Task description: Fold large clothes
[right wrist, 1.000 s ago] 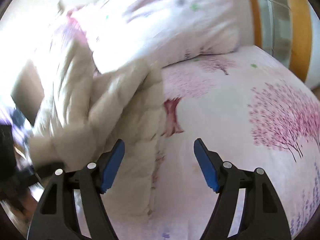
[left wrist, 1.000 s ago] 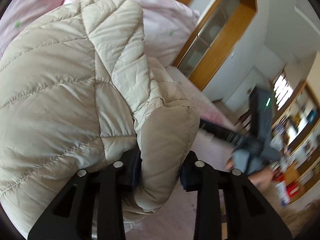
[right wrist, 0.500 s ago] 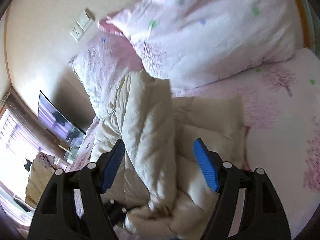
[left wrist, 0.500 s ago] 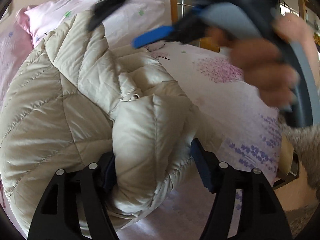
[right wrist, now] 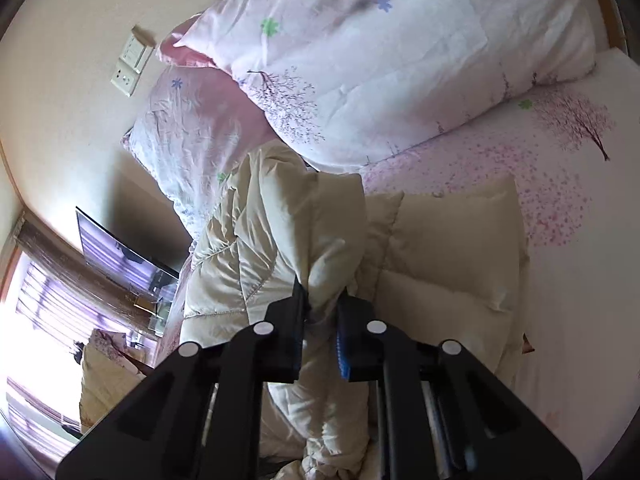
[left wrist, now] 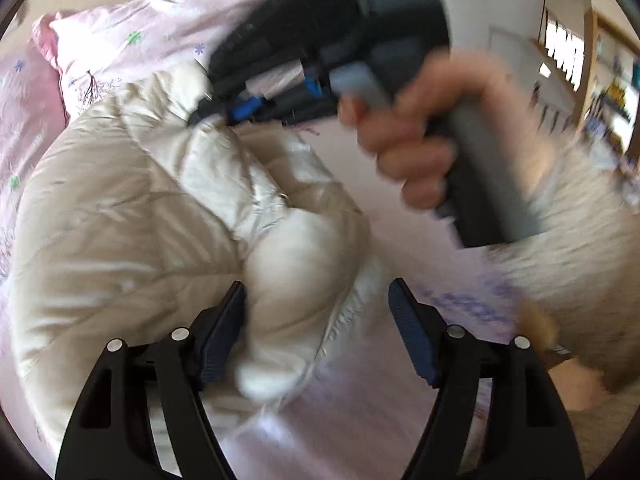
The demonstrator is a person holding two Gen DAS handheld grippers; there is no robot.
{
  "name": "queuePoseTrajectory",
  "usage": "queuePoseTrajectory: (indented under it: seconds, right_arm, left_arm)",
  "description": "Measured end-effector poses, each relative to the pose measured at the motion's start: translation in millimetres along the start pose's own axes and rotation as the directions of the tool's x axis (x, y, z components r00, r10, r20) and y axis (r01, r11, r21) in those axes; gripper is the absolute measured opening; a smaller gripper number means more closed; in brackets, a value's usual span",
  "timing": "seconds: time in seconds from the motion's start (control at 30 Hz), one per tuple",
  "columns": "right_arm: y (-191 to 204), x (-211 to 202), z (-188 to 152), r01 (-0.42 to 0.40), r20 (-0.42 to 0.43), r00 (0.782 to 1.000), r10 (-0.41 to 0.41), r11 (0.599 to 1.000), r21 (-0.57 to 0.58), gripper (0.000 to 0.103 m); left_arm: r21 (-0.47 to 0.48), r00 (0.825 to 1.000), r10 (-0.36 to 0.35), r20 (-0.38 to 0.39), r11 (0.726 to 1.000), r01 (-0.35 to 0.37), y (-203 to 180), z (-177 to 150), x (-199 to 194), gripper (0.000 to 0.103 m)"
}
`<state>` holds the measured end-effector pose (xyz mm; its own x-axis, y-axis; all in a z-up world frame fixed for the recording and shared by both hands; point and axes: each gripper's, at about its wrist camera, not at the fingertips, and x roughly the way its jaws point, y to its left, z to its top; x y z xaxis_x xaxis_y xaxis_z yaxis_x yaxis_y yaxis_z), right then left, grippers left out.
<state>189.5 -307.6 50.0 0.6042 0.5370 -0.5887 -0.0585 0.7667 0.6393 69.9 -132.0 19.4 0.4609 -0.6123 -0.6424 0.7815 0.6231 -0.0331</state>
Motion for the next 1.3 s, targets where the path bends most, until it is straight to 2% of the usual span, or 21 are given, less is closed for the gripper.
queuePoseTrajectory:
  seconds: [0.03,0.1,0.13,0.23,0.3,0.47,0.67,0.73,0.97,1.17,1.23,1.3]
  right_arm:
    - [-1.6,-0.1,0.2,-0.001,-0.001,1.000,0.001,1.000,0.006,0.014]
    - [-5.4,-0.6,-0.7,-0.005,-0.004,1.000,0.005,1.000,0.017,0.014]
    - [-6.1,0.1,-0.2,-0.008,-0.005,1.000,0.008,1.000,0.021,0.014]
    - [-7.8,0.9,-0.1,-0.012,-0.012,1.000,0.012,1.000,0.027,0.014]
    - [-9.5,2.5,0.9,-0.015,-0.016,1.000,0.015,0.999,0.037,0.014]
    - [-21.0,5.8,1.6,0.019,-0.025,1.000,-0.018,0.997,0.070,0.014]
    - [-35.8,9.5,1.7,0.066,-0.043,0.997,-0.062,0.993,0.098,0.014]
    - [-38.4,10.3,1.1,0.088,-0.049,0.995,-0.083,0.991,0.097,0.014]
    - [-50.1,11.0,-4.8,0.134,-0.055,0.990,-0.128,0.983,0.127,0.014]
    - [-65.3,9.6,-15.9,0.140,-0.039,0.990,-0.135,0.976,0.167,0.014]
    - [-66.8,11.2,-18.1,0.142,-0.040,0.990,-0.137,0.976,0.163,0.014]
    - [-62.2,7.2,-17.0,0.153,-0.036,0.988,-0.149,0.978,0.142,0.021]
  left_arm:
    - [-0.031,0.999,-0.046,0.017,0.998,0.046,7.9,2.6,-17.6,0.074]
    - [-0.073,0.996,-0.070,0.060,0.995,0.075,24.0,6.4,-40.9,0.076]
    - [-0.101,0.995,-0.052,0.089,0.993,0.061,36.7,9.1,-52.0,0.077]
    - [-0.200,0.985,0.098,0.140,0.977,-0.068,79.3,14.0,-73.0,0.077]
    - [-0.295,0.981,0.158,0.111,0.948,-0.119,113.8,14.3,-71.1,0.077]
    - [-0.397,0.984,0.173,0.030,0.906,-0.147,147.0,7.7,-56.2,0.076]
    - [-0.379,0.988,0.152,0.008,0.915,-0.138,139.6,3.9,-36.5,0.076]
    - [-0.372,0.990,0.143,-0.008,0.918,-0.136,149.7,10.8,-18.8,0.076]
    - [-0.396,0.994,0.099,-0.044,0.912,-0.108,156.4,4.1,-2.3,0.077]
    - [-0.343,0.990,0.089,-0.106,0.931,-0.121,149.8,6.1,17.8,0.077]
    - [-0.318,0.986,0.097,-0.133,0.938,-0.135,148.4,6.9,24.3,0.077]
    - [-0.307,0.984,0.103,-0.145,0.941,-0.143,149.0,8.3,26.0,0.077]
